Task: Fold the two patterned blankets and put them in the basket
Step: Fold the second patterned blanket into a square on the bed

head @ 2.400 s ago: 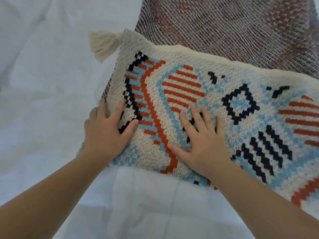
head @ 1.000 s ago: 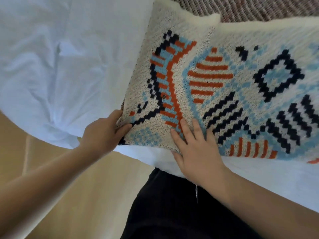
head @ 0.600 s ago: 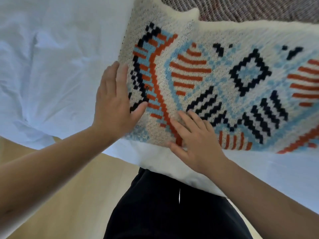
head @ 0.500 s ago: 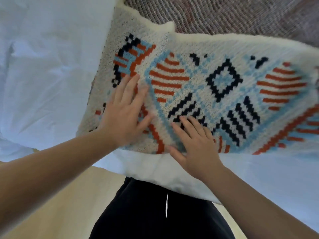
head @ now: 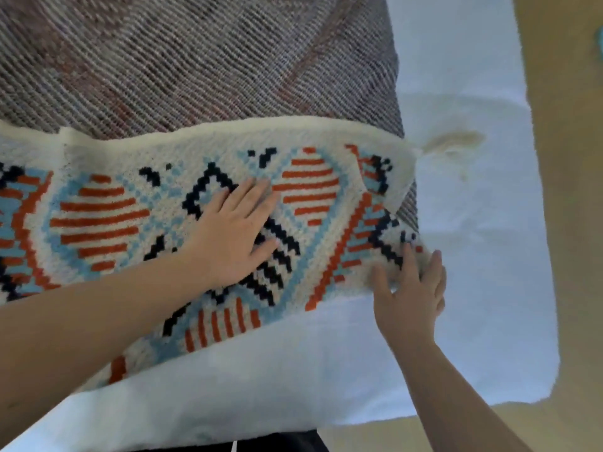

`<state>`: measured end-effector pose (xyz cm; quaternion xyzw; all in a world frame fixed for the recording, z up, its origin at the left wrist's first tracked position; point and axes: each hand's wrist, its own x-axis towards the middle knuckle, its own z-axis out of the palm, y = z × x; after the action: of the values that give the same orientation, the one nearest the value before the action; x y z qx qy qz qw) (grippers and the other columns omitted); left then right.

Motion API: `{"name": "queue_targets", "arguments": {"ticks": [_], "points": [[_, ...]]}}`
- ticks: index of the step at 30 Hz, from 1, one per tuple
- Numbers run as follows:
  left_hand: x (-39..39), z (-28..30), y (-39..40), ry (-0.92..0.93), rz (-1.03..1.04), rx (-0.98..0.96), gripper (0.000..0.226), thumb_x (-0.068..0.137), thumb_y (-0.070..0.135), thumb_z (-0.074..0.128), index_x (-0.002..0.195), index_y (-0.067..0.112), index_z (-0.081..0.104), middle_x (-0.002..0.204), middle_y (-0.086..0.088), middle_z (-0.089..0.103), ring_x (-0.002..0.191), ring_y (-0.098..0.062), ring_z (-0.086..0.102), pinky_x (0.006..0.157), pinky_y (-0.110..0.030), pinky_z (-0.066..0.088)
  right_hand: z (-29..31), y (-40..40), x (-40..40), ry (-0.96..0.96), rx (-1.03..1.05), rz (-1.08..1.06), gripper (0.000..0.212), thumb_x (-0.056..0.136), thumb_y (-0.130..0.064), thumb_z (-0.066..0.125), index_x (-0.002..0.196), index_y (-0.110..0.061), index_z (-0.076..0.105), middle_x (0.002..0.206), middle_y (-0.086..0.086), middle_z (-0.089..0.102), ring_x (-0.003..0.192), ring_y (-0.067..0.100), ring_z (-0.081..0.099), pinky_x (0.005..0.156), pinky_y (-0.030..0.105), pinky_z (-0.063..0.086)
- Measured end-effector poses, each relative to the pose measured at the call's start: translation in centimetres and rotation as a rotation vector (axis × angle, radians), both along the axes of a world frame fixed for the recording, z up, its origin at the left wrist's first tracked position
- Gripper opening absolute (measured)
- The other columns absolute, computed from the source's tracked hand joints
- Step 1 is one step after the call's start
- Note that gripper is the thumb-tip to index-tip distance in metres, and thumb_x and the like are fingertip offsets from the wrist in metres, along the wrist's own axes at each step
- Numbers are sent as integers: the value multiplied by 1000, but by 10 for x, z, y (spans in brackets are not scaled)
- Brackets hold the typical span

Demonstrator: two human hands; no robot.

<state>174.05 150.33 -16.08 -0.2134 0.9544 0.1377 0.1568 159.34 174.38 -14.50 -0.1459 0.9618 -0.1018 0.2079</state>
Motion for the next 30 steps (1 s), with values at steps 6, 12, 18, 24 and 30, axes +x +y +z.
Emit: {"name": "queue_targets", "arguments": {"ticks": [6,12,18,24,30], "points": [[-78,7,15,-14,-63,-13,77,95,66,5,157,24,-15,166,-1,-16,152,-19,-17,124,-43,-8,-5,11,-26,4,-128,5,65,95,-55,47,154,-36,25,163,8,17,148,27,15,117,51,14],[-142,11,37,35,-120,-11,73,97,65,5,159,28,-6,167,-1,-12,153,-20,-11,125,-46,-2,-3,-9,-42,80,-196,178,66,96,-62,40,154,-35,26,160,7,26,144,28,24,115,49,20],[-177,10,26,28,-20,-3,74,99,65,14,160,24,8,168,-6,0,154,-26,0,124,-47,3,-4,-17,-63,-30,-185,171,68,95,-64,37,155,-39,18,161,0,24,146,24,21,115,47,26],[-223,10,18,-34,37,-87,96,88,77,40,158,15,14,157,-14,32,145,-35,28,118,-51,23,-7,-4,-64,-80,-213,146,67,96,-62,38,155,-36,21,155,-6,35,137,20,33,102,37,40],[-248,11,23,106,47,-116,28,101,44,47,98,17,53,91,1,62,86,-26,58,85,-40,38,-8,23,-60,-166,-240,82,74,92,-67,44,155,-38,17,130,-7,48,104,9,55,74,30,52]]}}
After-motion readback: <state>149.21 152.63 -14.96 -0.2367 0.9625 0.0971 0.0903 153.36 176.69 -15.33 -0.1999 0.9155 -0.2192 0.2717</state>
